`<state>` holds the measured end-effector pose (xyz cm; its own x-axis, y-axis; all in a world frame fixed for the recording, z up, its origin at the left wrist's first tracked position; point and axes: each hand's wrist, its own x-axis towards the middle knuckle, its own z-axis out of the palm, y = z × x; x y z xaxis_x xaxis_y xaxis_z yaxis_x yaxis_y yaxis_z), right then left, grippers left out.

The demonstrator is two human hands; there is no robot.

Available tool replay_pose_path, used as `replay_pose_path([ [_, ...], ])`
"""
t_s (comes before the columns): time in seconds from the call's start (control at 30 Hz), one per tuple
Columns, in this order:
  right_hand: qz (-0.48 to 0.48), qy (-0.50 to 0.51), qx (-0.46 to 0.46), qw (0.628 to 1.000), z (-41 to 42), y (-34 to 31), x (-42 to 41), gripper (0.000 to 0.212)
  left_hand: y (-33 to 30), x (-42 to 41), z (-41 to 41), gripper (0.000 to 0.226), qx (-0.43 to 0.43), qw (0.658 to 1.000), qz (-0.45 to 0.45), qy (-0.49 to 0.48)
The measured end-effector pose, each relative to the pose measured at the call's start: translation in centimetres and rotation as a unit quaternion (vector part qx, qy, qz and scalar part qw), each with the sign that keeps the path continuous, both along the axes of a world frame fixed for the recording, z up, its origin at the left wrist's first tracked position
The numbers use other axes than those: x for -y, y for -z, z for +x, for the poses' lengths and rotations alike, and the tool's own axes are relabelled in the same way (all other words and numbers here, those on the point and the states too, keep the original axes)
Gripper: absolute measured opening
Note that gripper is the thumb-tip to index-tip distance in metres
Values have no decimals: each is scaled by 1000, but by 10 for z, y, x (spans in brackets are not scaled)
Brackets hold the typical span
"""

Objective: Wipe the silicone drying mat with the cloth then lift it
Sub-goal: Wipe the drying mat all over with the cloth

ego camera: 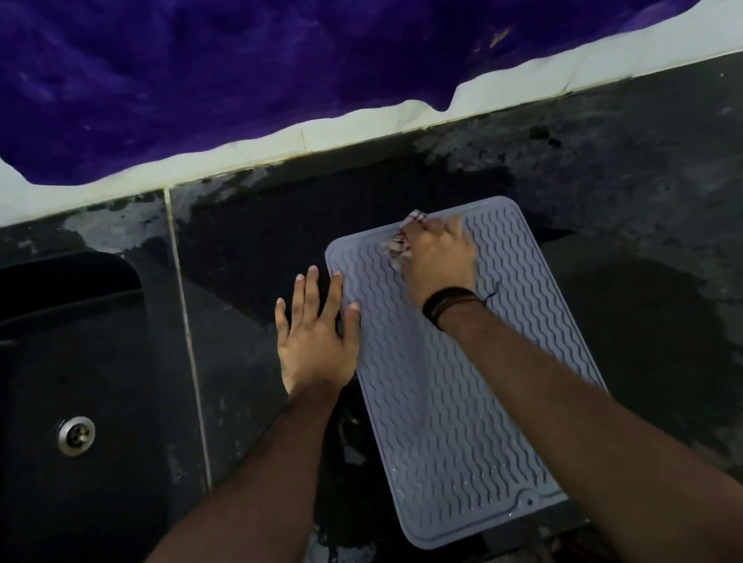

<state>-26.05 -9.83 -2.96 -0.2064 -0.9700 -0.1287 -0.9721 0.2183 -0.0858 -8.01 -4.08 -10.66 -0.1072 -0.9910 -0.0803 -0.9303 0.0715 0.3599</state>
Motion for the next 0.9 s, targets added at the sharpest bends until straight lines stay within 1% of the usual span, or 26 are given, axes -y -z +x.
replay_pose_path([
  [0.07, -4, -18, 28, 999, 32, -3, -2, 42, 0, 0, 0, 58, 0, 1000, 0, 1],
  [0.17, -7, -126, 21, 992, 67, -4, -6, 40, -1, 0, 1, 59, 15, 1000, -14, 12],
  [0.23, -7, -188, -2, 982, 63, -3, -5, 39, -2, -1, 0, 59, 10, 1000, -17, 10],
  [0.3, -2, -212, -12, 977, 38, -2, -1, 43, -2, -1, -1, 57, 3, 1000, -12, -3],
  [0.4, 0, -193, -32, 981, -12, -3, 5, 47, -2, -2, -2, 58, -2, 1000, -3, -9],
  [0.53, 1, -115, -53, 992, -56, -2, 8, 44, 0, -1, -1, 59, -4, 1000, -5, -8],
  [0.63, -9, -45, -38, 998, -55, 0, 9, 33, 1, -1, -1, 59, -2, 1000, -9, -7],
  [0.7, -9, -15, -12, 1000, -34, 0, 8, 32, 2, -1, 0, 60, 1, 1000, -11, -6],
  [0.8, 1, -53, 24, 998, 8, -1, 2, 46, 2, 0, 0, 61, -2, 1000, -13, -4],
  [0.9, 2, -126, 1, 992, 34, 0, -9, 49, 1, -1, -2, 60, 8, 1000, -11, -5],
])
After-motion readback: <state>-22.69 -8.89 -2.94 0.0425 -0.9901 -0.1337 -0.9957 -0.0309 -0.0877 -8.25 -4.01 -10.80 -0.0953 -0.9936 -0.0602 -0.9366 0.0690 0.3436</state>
